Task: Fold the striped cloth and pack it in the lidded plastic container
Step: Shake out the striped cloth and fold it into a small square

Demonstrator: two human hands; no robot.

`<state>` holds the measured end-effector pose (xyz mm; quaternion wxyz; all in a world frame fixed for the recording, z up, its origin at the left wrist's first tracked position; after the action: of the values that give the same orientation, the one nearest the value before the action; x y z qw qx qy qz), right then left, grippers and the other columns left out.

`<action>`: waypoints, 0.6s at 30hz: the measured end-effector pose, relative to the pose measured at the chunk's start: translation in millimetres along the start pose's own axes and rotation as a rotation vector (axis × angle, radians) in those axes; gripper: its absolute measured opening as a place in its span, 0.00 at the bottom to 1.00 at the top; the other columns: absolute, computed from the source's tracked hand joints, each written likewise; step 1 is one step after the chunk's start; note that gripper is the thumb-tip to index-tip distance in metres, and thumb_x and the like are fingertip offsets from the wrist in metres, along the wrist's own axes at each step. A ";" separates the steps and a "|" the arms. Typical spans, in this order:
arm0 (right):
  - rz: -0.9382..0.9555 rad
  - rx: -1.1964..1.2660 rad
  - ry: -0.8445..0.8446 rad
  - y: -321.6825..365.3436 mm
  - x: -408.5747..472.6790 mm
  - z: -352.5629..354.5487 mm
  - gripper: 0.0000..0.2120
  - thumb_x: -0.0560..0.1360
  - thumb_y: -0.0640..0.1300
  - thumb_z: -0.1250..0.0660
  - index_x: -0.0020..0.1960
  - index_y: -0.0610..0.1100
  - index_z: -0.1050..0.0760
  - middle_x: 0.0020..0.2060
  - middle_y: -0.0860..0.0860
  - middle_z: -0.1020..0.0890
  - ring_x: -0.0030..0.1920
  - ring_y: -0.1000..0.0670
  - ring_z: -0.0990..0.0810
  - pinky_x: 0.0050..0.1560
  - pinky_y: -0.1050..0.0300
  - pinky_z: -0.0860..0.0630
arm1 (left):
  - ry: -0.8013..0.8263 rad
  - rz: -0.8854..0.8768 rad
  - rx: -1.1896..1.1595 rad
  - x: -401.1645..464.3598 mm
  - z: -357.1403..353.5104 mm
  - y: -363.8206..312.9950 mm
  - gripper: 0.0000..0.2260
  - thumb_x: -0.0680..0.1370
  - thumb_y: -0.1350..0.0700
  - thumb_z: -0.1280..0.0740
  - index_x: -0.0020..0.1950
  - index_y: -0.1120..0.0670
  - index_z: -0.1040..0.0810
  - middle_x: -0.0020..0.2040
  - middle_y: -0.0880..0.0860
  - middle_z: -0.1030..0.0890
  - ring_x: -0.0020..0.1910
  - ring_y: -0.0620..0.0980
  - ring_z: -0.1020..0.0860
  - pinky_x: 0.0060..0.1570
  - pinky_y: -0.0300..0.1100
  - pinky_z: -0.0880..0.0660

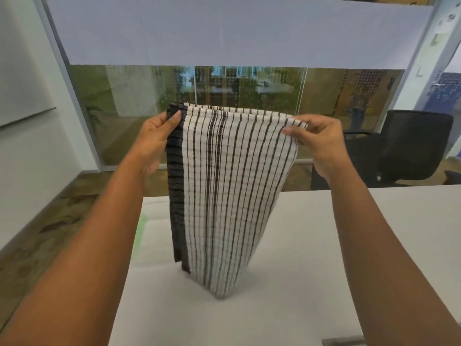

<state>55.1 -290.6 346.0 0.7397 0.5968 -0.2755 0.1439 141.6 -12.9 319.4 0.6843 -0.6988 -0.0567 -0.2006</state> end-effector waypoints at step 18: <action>-0.318 0.049 -0.026 -49.5 7.2 8.4 0.04 0.73 0.38 0.31 0.45 0.45 0.20 0.29 0.54 0.15 0.23 0.61 0.22 0.21 0.72 0.29 | 0.111 0.181 0.375 14.7 -1.5 16.6 0.13 0.79 0.50 0.40 0.35 0.50 0.25 0.33 0.46 0.19 0.32 0.43 0.23 0.39 0.40 0.33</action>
<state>85.8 -311.7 311.6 0.7346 0.6528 -0.1834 0.0238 160.6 -18.2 309.1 0.8197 -0.5491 0.0078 -0.1627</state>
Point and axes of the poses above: each hand's wrist, its own x-axis towards the middle knuckle, its own z-axis out of the back of the hand, y = z × x, the point moved 8 cm from there along x, towards the middle knuckle
